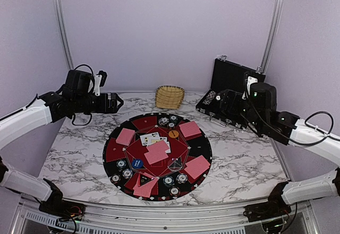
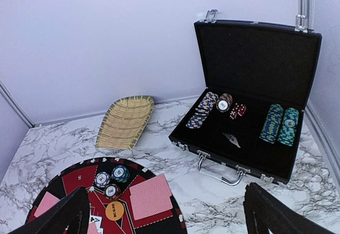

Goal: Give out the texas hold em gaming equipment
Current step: Reset both arms

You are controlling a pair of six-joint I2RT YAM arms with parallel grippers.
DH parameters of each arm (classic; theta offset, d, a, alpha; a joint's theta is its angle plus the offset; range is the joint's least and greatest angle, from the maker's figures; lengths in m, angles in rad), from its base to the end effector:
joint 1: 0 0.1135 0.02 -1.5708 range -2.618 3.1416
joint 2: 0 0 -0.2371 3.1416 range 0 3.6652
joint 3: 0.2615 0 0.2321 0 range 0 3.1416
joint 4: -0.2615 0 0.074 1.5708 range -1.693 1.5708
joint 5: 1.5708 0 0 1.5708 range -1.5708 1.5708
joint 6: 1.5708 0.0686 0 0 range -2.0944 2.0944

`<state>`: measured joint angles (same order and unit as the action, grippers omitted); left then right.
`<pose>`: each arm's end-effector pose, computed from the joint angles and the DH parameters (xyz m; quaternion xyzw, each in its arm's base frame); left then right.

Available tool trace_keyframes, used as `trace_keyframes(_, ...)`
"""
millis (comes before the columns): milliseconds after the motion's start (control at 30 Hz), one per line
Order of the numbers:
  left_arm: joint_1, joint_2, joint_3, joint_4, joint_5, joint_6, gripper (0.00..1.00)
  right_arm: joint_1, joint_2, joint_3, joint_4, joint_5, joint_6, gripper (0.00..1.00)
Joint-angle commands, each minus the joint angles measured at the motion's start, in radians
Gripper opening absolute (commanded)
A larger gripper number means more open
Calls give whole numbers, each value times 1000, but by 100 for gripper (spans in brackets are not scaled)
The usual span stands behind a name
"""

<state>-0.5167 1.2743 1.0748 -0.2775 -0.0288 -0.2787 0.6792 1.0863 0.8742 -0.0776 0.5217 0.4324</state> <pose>0.2697 -0.1510 0.2892 0.0940 0.8489 -0.1901 0.4842 0.2310 0.1426 0.2966 0.0576 0.7877 0.1290 0.5996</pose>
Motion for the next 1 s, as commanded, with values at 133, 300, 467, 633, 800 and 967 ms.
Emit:
trace_keyframes(133, 6, -128, -101, 182, -32, -25, 99, -11, -25, 25, 8, 27, -50, 98)
trace_keyframes(300, 6, -130, -104, 192, -25, -36, 99, -10, -23, 26, 13, 21, -56, 98)
trace_keyframes(467, 5, -129, -106, 203, -28, -42, 99, -11, -13, 36, -6, 27, -53, 98)
trace_keyframes(633, 6, -131, -101, 203, -27, -42, 99, -10, -15, 28, 0, 29, -55, 99)
trace_keyframes(800, 5, -130, -101, 202, -19, -40, 99, -11, -3, 28, 7, 26, -55, 98)
trace_keyframes(967, 6, -134, -102, 202, -14, -40, 99, -11, -1, 24, 7, 22, -51, 98)
